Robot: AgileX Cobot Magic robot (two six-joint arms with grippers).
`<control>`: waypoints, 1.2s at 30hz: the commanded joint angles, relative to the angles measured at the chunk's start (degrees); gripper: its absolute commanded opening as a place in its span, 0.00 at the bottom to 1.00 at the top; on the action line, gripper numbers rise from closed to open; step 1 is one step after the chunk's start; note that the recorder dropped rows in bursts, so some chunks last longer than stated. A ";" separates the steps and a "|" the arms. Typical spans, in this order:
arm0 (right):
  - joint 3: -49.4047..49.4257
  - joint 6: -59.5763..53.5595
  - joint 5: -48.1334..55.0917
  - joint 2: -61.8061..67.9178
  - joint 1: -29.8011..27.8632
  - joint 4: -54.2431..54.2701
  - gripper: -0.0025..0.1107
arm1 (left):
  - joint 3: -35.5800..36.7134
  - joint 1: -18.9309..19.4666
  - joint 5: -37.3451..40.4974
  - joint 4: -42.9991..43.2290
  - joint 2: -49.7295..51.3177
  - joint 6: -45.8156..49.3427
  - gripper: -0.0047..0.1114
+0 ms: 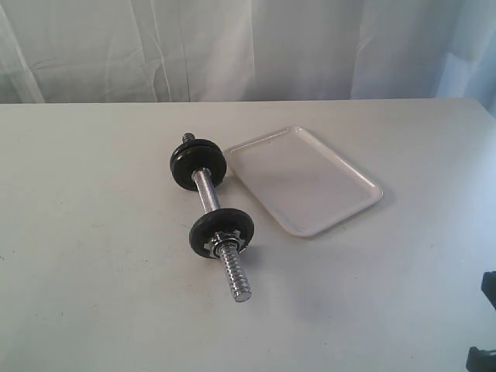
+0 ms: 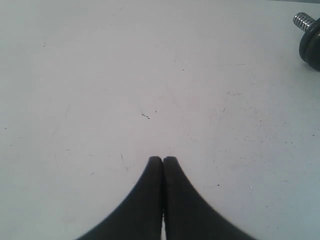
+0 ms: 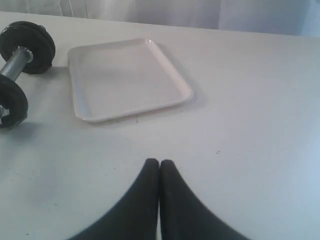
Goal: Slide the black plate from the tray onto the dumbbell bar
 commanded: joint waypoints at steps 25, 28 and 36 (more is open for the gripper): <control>1.13 13.49 3.12 -0.24 -6.15 -10.72 0.02 | 0.27 0.10 -0.20 0.05 -0.27 -0.29 0.04; 1.13 12.50 3.37 -0.24 -6.15 -10.72 0.02 | 0.27 0.10 -0.20 0.05 -0.27 -0.29 0.04; 1.13 12.10 3.40 -0.24 -6.15 -10.72 0.02 | 0.27 0.10 -0.20 0.05 -0.27 -0.29 0.04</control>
